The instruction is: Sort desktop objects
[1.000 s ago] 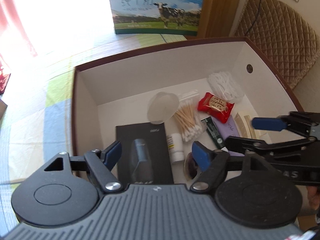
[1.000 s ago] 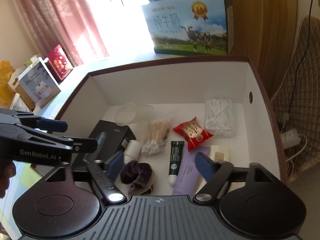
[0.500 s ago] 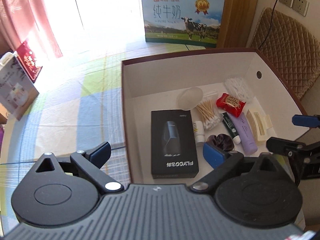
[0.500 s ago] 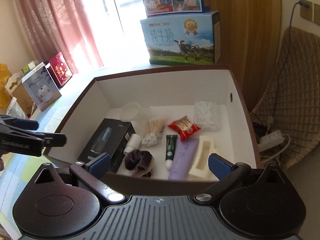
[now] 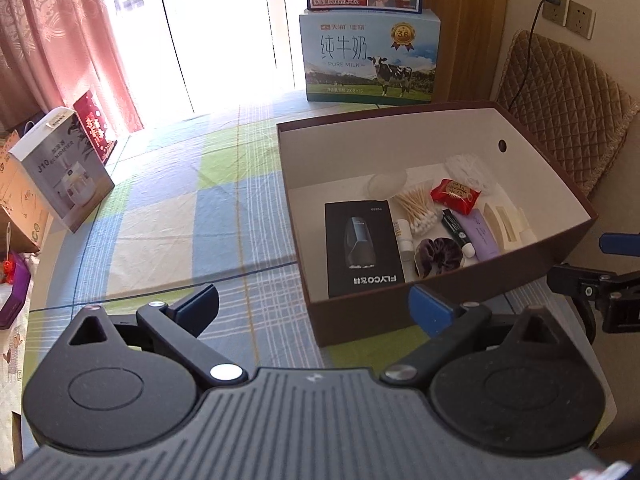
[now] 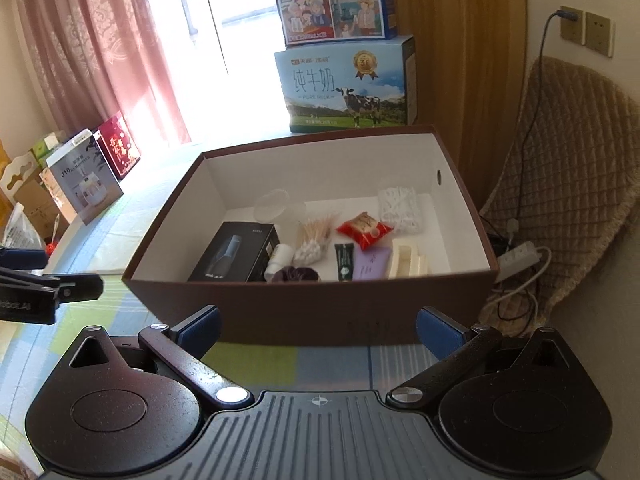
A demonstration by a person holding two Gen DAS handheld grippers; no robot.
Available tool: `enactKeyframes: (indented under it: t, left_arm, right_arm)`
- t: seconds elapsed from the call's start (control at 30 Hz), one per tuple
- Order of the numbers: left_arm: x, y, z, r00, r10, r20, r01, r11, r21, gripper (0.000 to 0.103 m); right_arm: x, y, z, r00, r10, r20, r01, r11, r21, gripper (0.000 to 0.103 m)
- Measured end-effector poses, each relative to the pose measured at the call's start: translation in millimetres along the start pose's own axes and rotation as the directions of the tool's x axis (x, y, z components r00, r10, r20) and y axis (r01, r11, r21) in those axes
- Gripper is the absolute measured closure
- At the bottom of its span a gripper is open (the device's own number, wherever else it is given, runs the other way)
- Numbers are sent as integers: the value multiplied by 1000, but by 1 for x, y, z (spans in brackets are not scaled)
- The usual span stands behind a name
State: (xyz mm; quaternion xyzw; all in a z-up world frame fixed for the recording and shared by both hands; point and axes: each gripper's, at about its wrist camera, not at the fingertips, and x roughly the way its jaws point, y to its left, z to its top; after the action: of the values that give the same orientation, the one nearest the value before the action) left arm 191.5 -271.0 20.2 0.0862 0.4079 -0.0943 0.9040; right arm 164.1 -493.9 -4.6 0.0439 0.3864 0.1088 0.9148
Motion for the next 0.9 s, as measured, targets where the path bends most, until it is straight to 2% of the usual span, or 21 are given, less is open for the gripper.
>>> enactKeyframes:
  t: [0.3, 0.5, 0.9]
  left_arm:
    - [-44, 9, -34, 1000, 20, 23, -20, 1000, -8, 1]
    - [-70, 11, -54, 999, 15, 29, -14, 1000, -17, 1]
    - [-109, 16, -89, 1000, 20, 24, -19, 999, -28, 1]
  right_arm:
    - [-33, 27, -27, 999, -47, 22, 48, 998, -36, 2]
    - [-52, 39, -44, 1000, -22, 17, 23, 999, -25, 2]
    - [-80, 65, -75, 999, -30, 15, 31, 999, -41, 2]
